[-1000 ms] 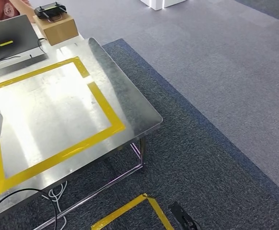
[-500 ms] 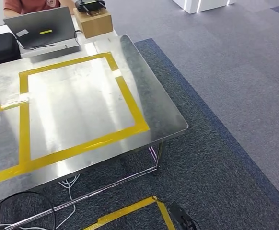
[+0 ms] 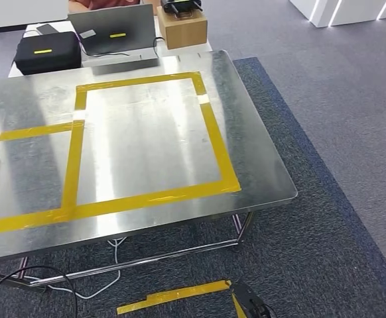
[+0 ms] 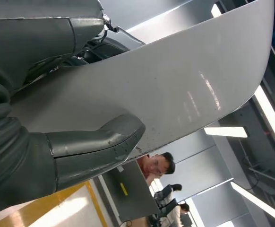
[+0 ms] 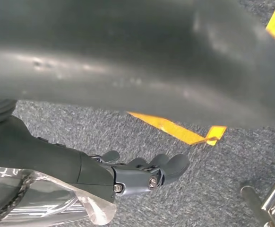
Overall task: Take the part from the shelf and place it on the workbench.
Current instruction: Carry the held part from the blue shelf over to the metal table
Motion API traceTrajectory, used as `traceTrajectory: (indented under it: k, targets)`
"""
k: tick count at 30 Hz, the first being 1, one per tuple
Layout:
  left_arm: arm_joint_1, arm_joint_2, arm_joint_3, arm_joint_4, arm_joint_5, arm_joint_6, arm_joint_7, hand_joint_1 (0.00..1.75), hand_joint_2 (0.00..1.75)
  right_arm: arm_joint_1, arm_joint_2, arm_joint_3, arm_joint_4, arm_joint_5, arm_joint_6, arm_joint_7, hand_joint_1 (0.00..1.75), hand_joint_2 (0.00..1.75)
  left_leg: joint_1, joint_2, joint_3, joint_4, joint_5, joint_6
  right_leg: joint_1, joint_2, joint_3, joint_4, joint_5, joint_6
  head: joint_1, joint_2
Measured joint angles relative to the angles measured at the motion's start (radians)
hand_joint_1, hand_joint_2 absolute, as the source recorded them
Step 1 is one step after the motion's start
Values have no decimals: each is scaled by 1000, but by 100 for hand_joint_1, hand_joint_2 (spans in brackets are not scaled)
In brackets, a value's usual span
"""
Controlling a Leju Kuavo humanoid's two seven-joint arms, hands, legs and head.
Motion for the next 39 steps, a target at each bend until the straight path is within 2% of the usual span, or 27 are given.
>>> traceTrajectory:
  k: [4,15,35,39]
  targets:
    - [1,0,-1,0,0,3,1,175,175,0,0,0,0,-8,5,-2,0,0,1,-1,5,-8,2,-1,1,1,2,-1,1,1,-1,0]
    - [1,0,-4,0,0,4,1,175,175,1,0,0,0,-11,7,-5,0,0,1,0,8,-16,3,-15,1,1,3,0,-2,-5,0,0]
    - [1,1,-4,0,2,7,1,175,175,1,0,1,0,-15,10,-16,0,0,-1,0,8,-15,3,-15,-2,1,4,-2,-2,-5,0,0]
    - [0,2,-4,0,3,8,4,175,175,1,0,12,0,-9,8,-17,0,0,-3,0,8,-12,0,-12,-3,1,5,-4,-1,-3,0,0]
